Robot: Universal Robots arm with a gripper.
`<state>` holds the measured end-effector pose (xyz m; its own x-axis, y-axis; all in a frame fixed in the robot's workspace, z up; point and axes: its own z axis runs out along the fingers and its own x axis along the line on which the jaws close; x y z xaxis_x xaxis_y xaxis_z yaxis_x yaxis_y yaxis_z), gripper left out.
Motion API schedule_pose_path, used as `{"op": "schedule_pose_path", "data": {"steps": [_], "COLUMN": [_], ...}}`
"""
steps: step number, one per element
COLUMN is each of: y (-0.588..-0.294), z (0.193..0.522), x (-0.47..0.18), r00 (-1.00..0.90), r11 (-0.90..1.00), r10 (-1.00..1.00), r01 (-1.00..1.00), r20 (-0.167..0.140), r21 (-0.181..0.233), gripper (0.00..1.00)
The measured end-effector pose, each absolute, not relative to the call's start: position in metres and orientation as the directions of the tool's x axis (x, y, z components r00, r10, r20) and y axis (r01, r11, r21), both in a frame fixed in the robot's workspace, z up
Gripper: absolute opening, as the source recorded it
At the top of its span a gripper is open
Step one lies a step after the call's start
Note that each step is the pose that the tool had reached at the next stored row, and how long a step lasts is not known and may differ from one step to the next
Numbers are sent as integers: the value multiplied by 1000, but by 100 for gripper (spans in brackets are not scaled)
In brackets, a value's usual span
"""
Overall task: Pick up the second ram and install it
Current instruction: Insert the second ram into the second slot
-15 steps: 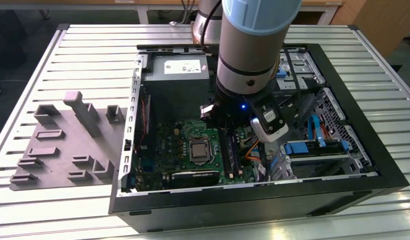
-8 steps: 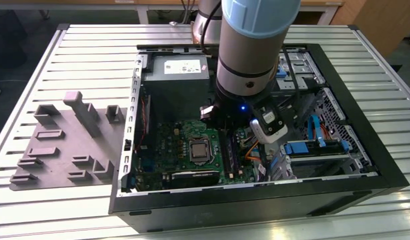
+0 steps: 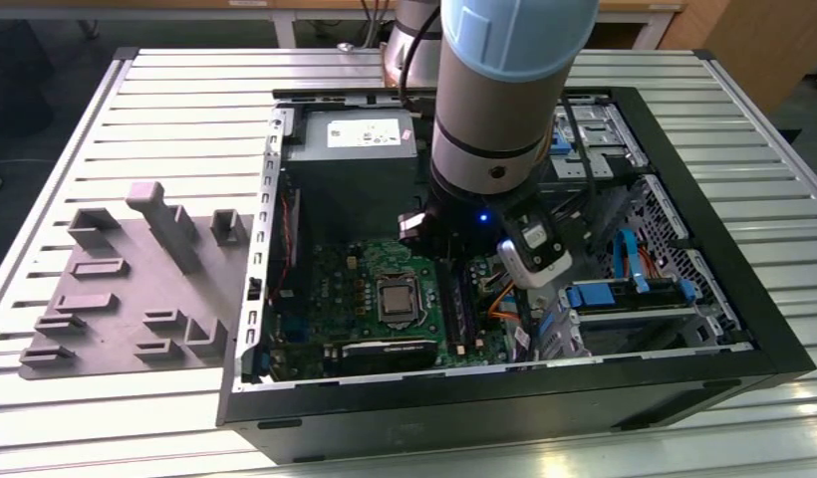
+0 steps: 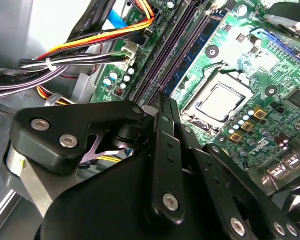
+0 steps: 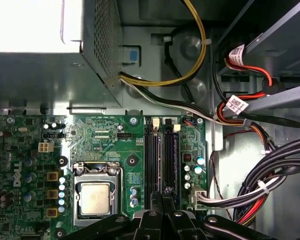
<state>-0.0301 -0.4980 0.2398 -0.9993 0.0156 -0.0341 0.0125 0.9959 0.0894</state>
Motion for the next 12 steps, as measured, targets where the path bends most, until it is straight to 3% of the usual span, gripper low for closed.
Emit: {"op": "schedule_pose_path", "data": {"steps": [12], "y": [-498], "z": [237], "x": [-30], "r00": [-999], "r11": [996], "r10": [14], "r01": [11], "r20": [-34], "r21": [89], "gripper": [11]}}
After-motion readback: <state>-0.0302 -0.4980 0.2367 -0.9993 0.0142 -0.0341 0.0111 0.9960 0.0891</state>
